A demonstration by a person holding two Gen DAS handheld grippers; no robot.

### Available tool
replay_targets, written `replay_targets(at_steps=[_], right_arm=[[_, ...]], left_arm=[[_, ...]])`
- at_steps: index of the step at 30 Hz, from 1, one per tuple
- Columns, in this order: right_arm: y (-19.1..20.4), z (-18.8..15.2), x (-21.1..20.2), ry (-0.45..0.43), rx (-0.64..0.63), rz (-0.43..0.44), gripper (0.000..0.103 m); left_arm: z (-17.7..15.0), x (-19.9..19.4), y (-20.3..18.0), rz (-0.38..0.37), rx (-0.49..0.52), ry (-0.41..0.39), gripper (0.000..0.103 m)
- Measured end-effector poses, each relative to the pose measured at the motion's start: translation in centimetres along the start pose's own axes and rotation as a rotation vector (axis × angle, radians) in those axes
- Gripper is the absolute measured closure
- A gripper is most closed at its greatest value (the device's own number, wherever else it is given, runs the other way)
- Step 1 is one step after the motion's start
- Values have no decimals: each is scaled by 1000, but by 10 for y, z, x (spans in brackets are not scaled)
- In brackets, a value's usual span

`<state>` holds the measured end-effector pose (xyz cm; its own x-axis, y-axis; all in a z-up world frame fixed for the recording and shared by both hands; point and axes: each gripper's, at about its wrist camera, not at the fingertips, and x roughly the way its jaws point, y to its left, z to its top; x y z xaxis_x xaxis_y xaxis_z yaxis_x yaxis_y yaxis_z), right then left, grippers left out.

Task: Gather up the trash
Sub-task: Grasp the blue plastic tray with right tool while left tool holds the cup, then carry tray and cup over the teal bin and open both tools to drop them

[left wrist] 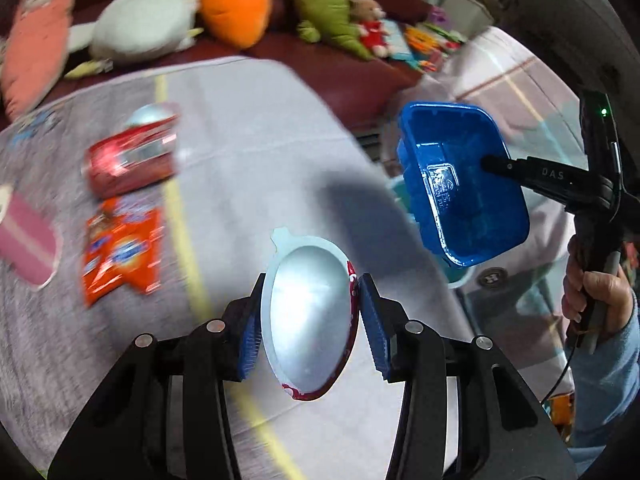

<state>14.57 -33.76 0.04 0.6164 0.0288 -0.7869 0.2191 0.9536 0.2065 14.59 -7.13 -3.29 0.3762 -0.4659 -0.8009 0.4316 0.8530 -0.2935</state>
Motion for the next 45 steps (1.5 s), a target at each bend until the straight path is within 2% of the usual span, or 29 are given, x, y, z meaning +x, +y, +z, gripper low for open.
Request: replay_targets(at_steps=[8, 13, 15, 16, 17, 18, 20, 24, 27, 31, 33, 39, 45], right_arm=[[-101, -1, -8, -22, 143, -83, 93], [-134, -1, -1, -29, 166, -143, 93], [-144, -2, 3, -26, 172, -152, 89], [-147, -2, 6, -26, 176, -153, 88], [-151, -3, 8, -24, 182, -147, 82], [-155, -4, 11, -20, 187, -133, 71], [-158, -5, 13, -22, 190, -127, 64], [-163, -8, 14, -19, 197, -113, 62], [-170, -10, 15, -15, 216, -107, 51], [-176, -16, 15, -2, 226, -102, 46], [-180, -17, 15, 2, 234, -97, 40], [-188, -18, 14, 6, 254, -96, 33], [-198, -21, 15, 17, 269, -108, 33]], left_arm=[[22, 39, -69, -36, 100, 51, 58], [30, 63, -99, -40, 132, 83, 58], [35, 73, -109, -40, 142, 97, 58], [36, 78, -113, -40, 147, 103, 58], [37, 82, -117, -40, 151, 109, 58], [38, 88, -122, -38, 159, 118, 58], [40, 98, -130, -38, 168, 134, 58], [40, 112, -140, -36, 187, 159, 58], [41, 123, -146, -34, 199, 174, 58], [42, 139, -150, -25, 206, 198, 57], [42, 146, -151, -24, 202, 212, 57], [48, 162, -160, -28, 213, 227, 57], [53, 179, -187, -73, 240, 231, 57]])
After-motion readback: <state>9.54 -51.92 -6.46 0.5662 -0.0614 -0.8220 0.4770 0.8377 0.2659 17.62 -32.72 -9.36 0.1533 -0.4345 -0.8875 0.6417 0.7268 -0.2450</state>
